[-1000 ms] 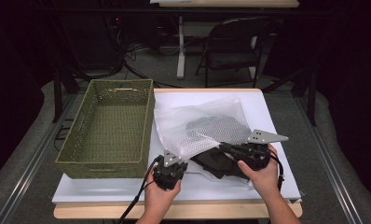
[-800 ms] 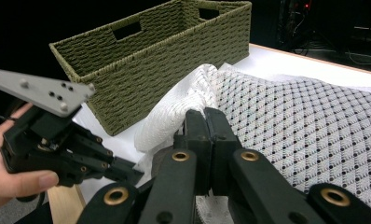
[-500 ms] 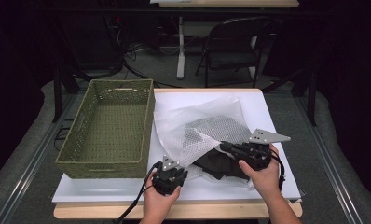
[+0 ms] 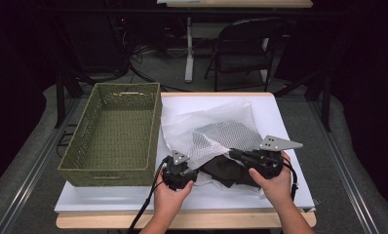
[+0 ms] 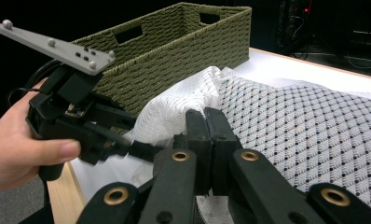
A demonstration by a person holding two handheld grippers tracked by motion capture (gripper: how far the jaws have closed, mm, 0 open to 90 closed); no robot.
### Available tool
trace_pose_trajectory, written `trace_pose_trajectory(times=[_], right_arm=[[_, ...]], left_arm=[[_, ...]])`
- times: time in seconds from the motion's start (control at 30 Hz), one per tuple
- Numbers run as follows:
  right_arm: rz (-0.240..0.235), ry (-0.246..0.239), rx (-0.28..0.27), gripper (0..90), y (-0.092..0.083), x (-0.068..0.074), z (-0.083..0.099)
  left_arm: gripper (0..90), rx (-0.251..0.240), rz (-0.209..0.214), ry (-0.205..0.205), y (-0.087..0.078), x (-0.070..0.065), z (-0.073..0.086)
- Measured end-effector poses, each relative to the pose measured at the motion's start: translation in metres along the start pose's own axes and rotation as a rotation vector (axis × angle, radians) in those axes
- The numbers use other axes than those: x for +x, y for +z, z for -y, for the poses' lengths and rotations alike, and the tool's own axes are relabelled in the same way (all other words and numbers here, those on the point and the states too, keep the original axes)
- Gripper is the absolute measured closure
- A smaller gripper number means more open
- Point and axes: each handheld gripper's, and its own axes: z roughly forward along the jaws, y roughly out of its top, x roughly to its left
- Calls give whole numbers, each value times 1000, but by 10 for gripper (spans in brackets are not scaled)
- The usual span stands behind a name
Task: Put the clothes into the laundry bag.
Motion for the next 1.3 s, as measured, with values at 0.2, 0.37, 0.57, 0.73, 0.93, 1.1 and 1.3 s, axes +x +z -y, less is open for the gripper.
trace_pose_trajectory(times=[0.2, 0.37, 0.57, 0.73, 0.93, 1.1, 1.3], right_arm=[[2, 12, 14, 895, 2, -2, 4], [10, 16, 7, 896, 0, -4, 3], [9, 11, -1, 896, -3, -4, 2], [-5, -4, 10, 895, -2, 2, 1], [-23, -26, 27, 896, 4, 10, 3], [-29, -25, 38, 896, 8, 12, 4], [-24, -12, 21, 896, 6, 7, 3]], left_arm=[[888, -56, 2, 3, -13, 4, -5], [890, -52, 20, 15, -30, 5, -6], [892, -39, 36, 35, -51, 4, -1], [894, -30, 0, 77, -65, 3, 0], [893, -17, -45, 17, -57, 22, -15], [854, -20, -40, -49, -46, 28, -20], [778, -40, 10, -33, -64, 14, -14]])
